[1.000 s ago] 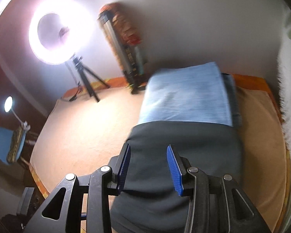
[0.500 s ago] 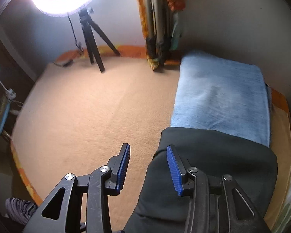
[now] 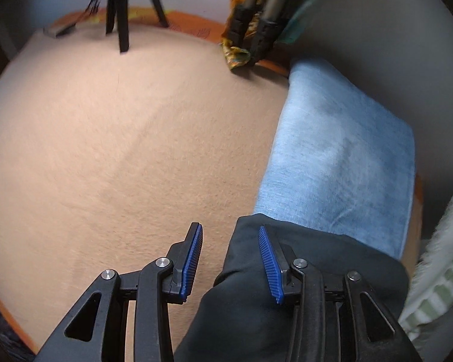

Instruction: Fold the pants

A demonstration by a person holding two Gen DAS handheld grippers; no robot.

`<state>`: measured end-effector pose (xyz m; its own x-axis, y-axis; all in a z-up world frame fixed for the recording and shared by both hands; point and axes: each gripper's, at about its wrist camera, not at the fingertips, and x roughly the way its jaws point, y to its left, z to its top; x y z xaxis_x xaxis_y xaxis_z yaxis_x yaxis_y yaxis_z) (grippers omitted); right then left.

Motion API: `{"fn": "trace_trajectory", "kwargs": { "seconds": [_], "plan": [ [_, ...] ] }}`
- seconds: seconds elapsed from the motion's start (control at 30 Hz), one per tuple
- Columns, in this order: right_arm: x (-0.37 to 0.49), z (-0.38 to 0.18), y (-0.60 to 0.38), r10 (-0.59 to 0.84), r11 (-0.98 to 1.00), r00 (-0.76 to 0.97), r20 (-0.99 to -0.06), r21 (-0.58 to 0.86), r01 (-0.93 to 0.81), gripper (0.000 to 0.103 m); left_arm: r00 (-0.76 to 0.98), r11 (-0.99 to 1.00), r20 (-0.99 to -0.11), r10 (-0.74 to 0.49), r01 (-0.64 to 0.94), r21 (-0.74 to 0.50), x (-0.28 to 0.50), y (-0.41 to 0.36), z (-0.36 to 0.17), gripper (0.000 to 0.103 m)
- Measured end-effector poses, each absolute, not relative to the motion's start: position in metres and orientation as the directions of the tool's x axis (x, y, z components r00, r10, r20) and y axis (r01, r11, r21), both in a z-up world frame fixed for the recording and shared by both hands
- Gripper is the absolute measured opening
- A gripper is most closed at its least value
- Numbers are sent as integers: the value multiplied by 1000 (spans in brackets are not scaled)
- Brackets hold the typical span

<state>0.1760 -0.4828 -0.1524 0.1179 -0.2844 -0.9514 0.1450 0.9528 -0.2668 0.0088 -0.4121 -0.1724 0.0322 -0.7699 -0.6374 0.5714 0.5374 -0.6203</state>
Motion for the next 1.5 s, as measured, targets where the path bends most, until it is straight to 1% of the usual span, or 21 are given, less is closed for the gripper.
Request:
{"fn": "trace_trajectory", "kwargs": {
  "seconds": [0.07, 0.1, 0.17, 0.2, 0.23, 0.3, 0.33, 0.43, 0.6, 0.8, 0.87, 0.9, 0.93, 0.97, 1.07, 1.1, 1.17, 1.27, 1.3, 1.47, 1.5],
  "plan": [
    [178, -156, -479, -322, 943, 109, -940, -309, 120, 35, 32, 536, -634, -773, 567, -625, 10, -414, -173, 41],
    [179, -157, -479, -335, 939, 103, -937, -323, 120, 31, 31, 534, -631, -775, 565, -628, 11, -411, -174, 40],
    [180, -160, -480, -350, 933, 96, -932, -338, 123, 25, 29, 534, -630, -776, 561, -633, 11, -414, -175, 35],
    [180, -161, -481, -358, 930, 95, -929, -347, 119, 20, 30, 535, -630, -776, 561, -632, 11, -414, -175, 27],
    [179, -162, -481, -369, 926, 97, -924, -358, 116, 10, 38, 539, -632, -774, 563, -626, 11, -413, -175, 17],
    [177, -160, -485, -376, 923, 114, -920, -361, 130, 1, 46, 540, -631, -774, 568, -621, 11, -411, -175, 11],
    [175, -157, -488, -365, 926, 124, -923, -346, 151, 0, 49, 539, -628, -777, 567, -623, 11, -410, -174, 9],
    [170, -145, -501, -342, 928, 165, -925, -305, 217, 0, 54, 523, -616, -786, 591, -615, 3, -408, -165, 6],
    [164, -128, -527, -287, 928, 223, -932, -212, 307, 0, 57, 490, -625, -779, 678, -548, -23, -417, -154, 6],
    [145, -111, -531, -182, 942, 307, -934, -76, 327, 1, 40, 483, -618, -785, 665, -570, -21, -416, -155, 6],
    [130, -103, -530, -134, 943, 339, -931, -15, 332, 8, 42, 478, -622, -782, 681, -555, -24, -410, -153, 6],
    [117, -98, -531, -112, 938, 355, -928, 19, 345, 19, 35, 476, -624, -781, 681, -557, -23, -408, -152, 7],
    [107, -95, -531, -82, 936, 371, -925, 56, 348, 23, 20, 476, -630, -776, 674, -565, -22, -409, -154, 10],
    [93, -91, -530, -50, 932, 391, -919, 97, 349, 23, 7, 476, -635, -772, 668, -572, -24, -408, -155, 13],
    [48, -81, -524, -10, 926, 434, -901, 155, 343, 23, -7, 479, -629, -777, 641, -599, -19, -389, -153, 14],
    [32, -79, -520, 7, 925, 448, -894, 176, 336, 23, 3, 487, -627, -779, 632, -603, -15, -380, -150, 18],
    [1, -76, -512, 26, 924, 471, -882, 201, 324, 23, 34, 506, -623, -782, 618, -602, -5, -367, -144, 21],
    [-31, -80, -499, 42, 927, 480, -876, 214, 309, 33, 96, 560, -639, -763, 592, -579, 25, -354, -136, 21],
    [-40, -84, -491, 46, 930, 474, -880, 211, 301, 35, 90, 563, -641, -763, 580, -589, 34, -354, -135, 21],
    [-63, -105, -448, 40, 962, 431, -901, 151, 226, 35, 105, 591, -678, -728, 598, -542, 79, -378, -125, 21],
    [-67, -108, -438, 29, 970, 428, -903, 130, 208, 37, 113, 597, -688, -717, 610, -522, 84, -385, -123, 21]
  ]
}}
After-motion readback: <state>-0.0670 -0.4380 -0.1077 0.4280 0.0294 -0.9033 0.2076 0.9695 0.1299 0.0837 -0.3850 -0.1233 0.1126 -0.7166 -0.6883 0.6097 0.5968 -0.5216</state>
